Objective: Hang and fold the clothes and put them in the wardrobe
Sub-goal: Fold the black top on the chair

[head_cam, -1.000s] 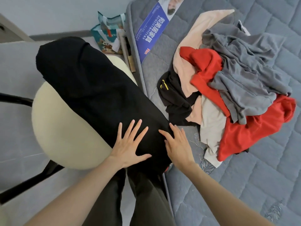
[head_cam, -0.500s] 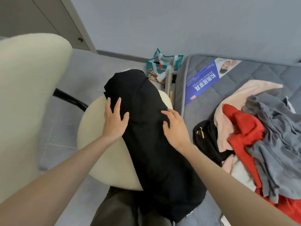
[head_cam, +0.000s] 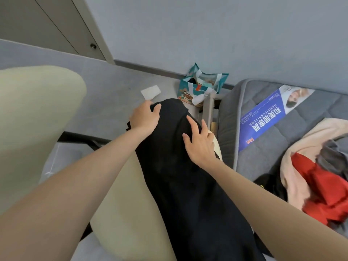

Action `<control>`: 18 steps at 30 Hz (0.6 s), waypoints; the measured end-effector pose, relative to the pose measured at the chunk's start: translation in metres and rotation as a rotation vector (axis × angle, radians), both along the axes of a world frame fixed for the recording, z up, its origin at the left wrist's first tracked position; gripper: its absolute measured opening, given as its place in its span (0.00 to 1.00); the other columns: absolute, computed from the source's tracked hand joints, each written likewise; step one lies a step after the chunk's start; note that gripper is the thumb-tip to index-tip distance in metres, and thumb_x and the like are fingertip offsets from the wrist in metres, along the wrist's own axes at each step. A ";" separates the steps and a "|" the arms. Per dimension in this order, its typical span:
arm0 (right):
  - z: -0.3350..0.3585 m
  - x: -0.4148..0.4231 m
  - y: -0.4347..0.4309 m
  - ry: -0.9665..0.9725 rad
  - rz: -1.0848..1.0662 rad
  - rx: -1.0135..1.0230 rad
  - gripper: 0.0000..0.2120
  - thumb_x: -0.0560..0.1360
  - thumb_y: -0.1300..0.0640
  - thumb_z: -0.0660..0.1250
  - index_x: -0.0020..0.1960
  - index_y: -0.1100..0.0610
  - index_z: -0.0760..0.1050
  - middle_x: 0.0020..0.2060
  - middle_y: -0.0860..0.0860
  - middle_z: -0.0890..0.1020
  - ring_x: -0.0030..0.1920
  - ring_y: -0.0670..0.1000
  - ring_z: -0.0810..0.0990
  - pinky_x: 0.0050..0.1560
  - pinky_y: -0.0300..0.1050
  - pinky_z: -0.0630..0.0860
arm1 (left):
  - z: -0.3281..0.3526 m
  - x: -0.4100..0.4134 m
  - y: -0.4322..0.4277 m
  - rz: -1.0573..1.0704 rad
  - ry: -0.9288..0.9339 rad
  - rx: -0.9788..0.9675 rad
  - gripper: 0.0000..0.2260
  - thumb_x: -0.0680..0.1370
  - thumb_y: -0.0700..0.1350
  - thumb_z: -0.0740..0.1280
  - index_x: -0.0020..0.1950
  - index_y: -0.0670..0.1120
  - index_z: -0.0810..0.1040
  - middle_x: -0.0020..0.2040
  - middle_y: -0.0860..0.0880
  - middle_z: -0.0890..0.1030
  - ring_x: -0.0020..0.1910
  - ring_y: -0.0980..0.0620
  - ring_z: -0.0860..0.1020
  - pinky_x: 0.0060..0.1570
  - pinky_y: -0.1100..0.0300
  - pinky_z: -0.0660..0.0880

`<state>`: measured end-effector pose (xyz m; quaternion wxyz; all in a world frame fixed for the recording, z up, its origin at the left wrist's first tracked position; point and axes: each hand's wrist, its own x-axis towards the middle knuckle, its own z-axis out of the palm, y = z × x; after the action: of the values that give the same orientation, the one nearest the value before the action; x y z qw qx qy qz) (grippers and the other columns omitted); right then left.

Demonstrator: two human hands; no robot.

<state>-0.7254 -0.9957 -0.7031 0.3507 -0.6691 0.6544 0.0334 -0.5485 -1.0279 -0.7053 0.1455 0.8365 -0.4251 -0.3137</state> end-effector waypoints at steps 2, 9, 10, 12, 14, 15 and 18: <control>-0.009 -0.001 0.000 0.085 0.007 0.005 0.26 0.83 0.47 0.50 0.77 0.42 0.45 0.76 0.56 0.55 0.71 0.64 0.58 0.69 0.62 0.58 | -0.009 0.006 0.001 0.012 0.007 -0.092 0.14 0.82 0.52 0.57 0.60 0.45 0.75 0.54 0.45 0.80 0.54 0.43 0.76 0.50 0.54 0.69; -0.028 -0.005 0.014 0.185 -0.044 0.006 0.23 0.83 0.50 0.49 0.77 0.48 0.49 0.73 0.54 0.55 0.68 0.59 0.61 0.68 0.58 0.58 | -0.039 0.055 0.025 0.183 -0.109 0.105 0.13 0.82 0.53 0.55 0.57 0.47 0.75 0.56 0.45 0.79 0.56 0.41 0.74 0.58 0.51 0.64; -0.029 -0.004 0.015 0.176 -0.048 0.013 0.23 0.83 0.50 0.49 0.77 0.47 0.49 0.73 0.53 0.54 0.68 0.59 0.60 0.68 0.59 0.58 | -0.039 0.058 0.028 0.150 -0.156 0.095 0.14 0.82 0.53 0.56 0.58 0.47 0.75 0.56 0.44 0.78 0.57 0.41 0.73 0.59 0.50 0.62; -0.029 -0.005 0.017 0.135 -0.056 0.003 0.22 0.83 0.50 0.49 0.76 0.46 0.52 0.74 0.53 0.54 0.68 0.59 0.60 0.67 0.60 0.57 | -0.038 0.057 0.038 0.138 -0.218 0.018 0.13 0.81 0.54 0.59 0.61 0.49 0.74 0.60 0.43 0.74 0.61 0.41 0.70 0.63 0.48 0.58; -0.028 -0.007 0.022 0.055 -0.111 -0.031 0.20 0.83 0.49 0.51 0.74 0.47 0.58 0.72 0.53 0.57 0.67 0.58 0.60 0.67 0.58 0.58 | -0.032 0.045 0.057 0.245 -0.198 -0.092 0.17 0.79 0.55 0.62 0.67 0.52 0.70 0.65 0.43 0.68 0.64 0.42 0.66 0.66 0.47 0.56; -0.027 -0.008 0.026 0.013 -0.150 -0.061 0.19 0.82 0.48 0.53 0.72 0.48 0.61 0.70 0.53 0.59 0.67 0.56 0.60 0.67 0.55 0.59 | -0.028 0.036 0.071 0.308 -0.167 -0.141 0.21 0.78 0.55 0.64 0.70 0.53 0.67 0.68 0.42 0.65 0.66 0.42 0.64 0.67 0.47 0.56; -0.024 -0.015 0.039 -0.034 -0.231 -0.086 0.21 0.79 0.43 0.59 0.67 0.53 0.66 0.65 0.54 0.66 0.63 0.52 0.64 0.62 0.45 0.62 | -0.019 0.002 0.118 0.573 0.103 -0.144 0.33 0.76 0.55 0.67 0.76 0.50 0.56 0.72 0.41 0.58 0.69 0.41 0.59 0.67 0.47 0.60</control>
<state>-0.7409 -0.9566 -0.7273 0.3341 -0.6041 0.7220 -0.0466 -0.5460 -0.9096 -0.7242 0.3086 0.8928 -0.1849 -0.2709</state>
